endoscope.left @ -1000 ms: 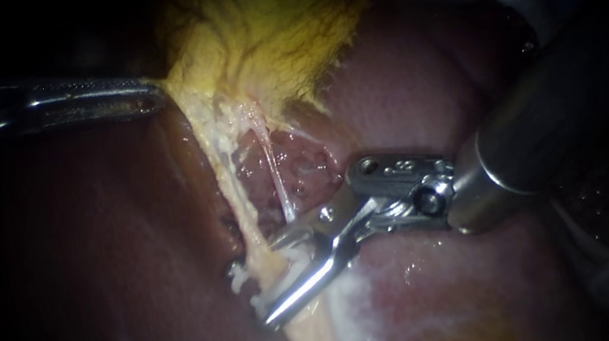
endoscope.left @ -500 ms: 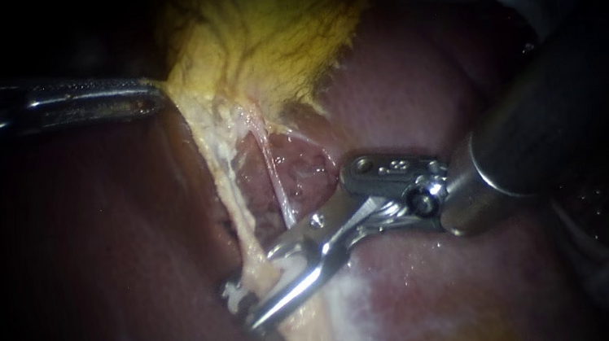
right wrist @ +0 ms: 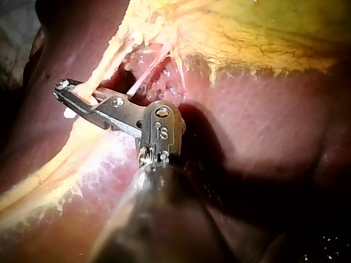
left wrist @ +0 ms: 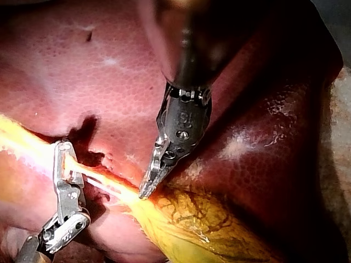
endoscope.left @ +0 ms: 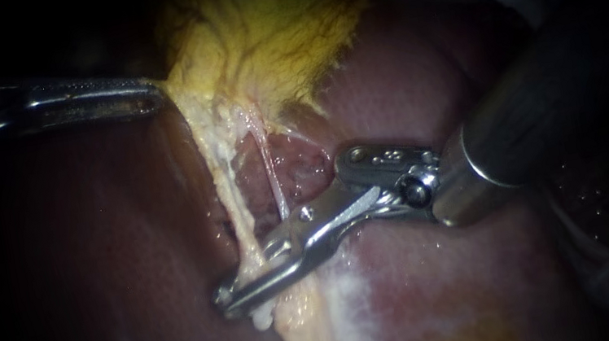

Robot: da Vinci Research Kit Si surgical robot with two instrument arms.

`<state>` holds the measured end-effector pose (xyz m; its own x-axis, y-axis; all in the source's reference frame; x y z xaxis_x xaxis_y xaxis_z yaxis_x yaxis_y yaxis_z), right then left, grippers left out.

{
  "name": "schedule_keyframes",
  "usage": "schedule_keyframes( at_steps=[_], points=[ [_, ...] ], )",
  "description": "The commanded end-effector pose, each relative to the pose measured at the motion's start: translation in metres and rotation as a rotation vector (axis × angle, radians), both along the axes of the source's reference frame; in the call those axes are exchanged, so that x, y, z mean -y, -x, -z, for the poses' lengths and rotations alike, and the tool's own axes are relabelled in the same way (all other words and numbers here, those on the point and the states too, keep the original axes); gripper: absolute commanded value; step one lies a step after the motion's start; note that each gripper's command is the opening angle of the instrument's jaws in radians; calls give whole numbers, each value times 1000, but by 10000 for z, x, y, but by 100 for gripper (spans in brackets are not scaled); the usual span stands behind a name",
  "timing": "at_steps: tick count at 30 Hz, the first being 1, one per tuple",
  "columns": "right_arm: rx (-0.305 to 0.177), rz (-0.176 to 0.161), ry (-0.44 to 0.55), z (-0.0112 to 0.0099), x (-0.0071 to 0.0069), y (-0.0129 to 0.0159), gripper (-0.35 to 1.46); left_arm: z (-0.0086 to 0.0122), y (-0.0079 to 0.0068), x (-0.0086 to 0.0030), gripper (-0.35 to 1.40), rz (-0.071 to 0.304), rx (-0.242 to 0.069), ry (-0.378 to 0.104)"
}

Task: Clipping second clip left tube

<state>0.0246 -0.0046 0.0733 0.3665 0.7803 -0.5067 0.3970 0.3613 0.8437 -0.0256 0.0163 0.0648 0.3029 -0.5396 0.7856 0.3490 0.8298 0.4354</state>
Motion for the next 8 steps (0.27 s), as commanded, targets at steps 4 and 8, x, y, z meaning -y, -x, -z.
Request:
schedule_keyframes(
  at_steps=[4, 8],
  points=[
    [-5, 9, 1, 1, 0, 0, -35, 0, 0, 0, -35, 0, 0, 0],
    [-2, 6, 44, 0, 0, 1, -35, 0, 0, -1, -35, 0, 0, 0]
  ],
)
